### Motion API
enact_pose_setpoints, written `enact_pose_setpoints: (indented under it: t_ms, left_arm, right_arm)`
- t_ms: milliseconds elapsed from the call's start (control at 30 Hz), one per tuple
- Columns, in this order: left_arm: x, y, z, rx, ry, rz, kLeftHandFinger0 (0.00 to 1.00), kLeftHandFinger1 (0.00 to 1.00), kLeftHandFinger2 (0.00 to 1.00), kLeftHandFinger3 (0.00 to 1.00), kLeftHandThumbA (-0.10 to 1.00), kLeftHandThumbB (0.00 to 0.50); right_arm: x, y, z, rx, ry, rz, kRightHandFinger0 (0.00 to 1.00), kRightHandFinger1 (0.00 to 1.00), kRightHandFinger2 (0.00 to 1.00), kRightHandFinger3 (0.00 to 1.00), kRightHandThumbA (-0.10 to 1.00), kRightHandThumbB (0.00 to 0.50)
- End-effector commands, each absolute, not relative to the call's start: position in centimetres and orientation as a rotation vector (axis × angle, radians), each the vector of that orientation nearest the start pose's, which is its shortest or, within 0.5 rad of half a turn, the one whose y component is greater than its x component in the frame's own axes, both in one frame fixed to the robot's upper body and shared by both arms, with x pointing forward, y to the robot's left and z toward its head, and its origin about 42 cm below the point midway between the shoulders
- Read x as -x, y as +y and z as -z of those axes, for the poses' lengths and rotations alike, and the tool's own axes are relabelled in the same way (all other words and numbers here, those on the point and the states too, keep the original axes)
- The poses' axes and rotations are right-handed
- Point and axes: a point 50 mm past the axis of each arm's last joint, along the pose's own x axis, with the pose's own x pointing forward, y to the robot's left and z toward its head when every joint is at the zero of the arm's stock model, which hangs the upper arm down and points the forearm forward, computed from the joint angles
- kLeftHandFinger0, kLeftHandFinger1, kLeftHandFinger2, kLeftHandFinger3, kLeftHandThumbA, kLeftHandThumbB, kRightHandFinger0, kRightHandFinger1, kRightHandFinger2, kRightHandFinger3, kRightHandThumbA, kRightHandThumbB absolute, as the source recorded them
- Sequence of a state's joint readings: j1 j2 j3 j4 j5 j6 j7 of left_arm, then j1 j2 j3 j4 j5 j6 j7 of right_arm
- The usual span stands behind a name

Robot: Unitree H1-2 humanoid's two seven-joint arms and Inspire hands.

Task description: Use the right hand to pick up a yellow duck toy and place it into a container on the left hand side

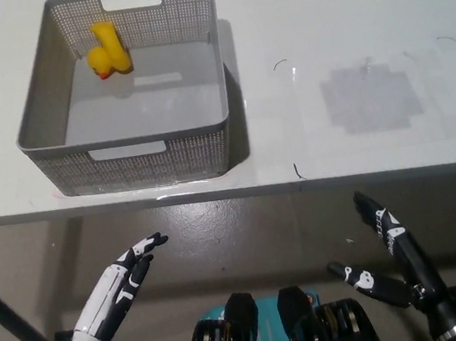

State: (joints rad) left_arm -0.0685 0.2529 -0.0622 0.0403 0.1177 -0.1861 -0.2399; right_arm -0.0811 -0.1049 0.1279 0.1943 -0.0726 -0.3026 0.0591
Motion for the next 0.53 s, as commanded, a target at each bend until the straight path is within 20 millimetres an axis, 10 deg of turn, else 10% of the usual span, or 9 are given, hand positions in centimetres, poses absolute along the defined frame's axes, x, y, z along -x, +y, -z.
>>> enact_pose_setpoints:
  t_ms: [0,500]
  left_arm:
    - [-31.2,26.1,-13.0,-0.376,-0.240,0.316,1.00,1.00,1.00,1.00,1.00,0.300]
    - [-31.9,26.0,-13.8,-0.388,-0.259,0.319,1.00,1.00,1.00,1.00,1.00,0.277]
  right_arm:
    - [-31.5,-20.4,-9.2,0.147,-0.239,-0.252,1.00,1.00,1.00,1.00,0.95,0.369]
    - [-32.6,-20.6,-8.4,0.109,-0.169,-0.300,1.00,1.00,1.00,1.00,0.96,0.368]
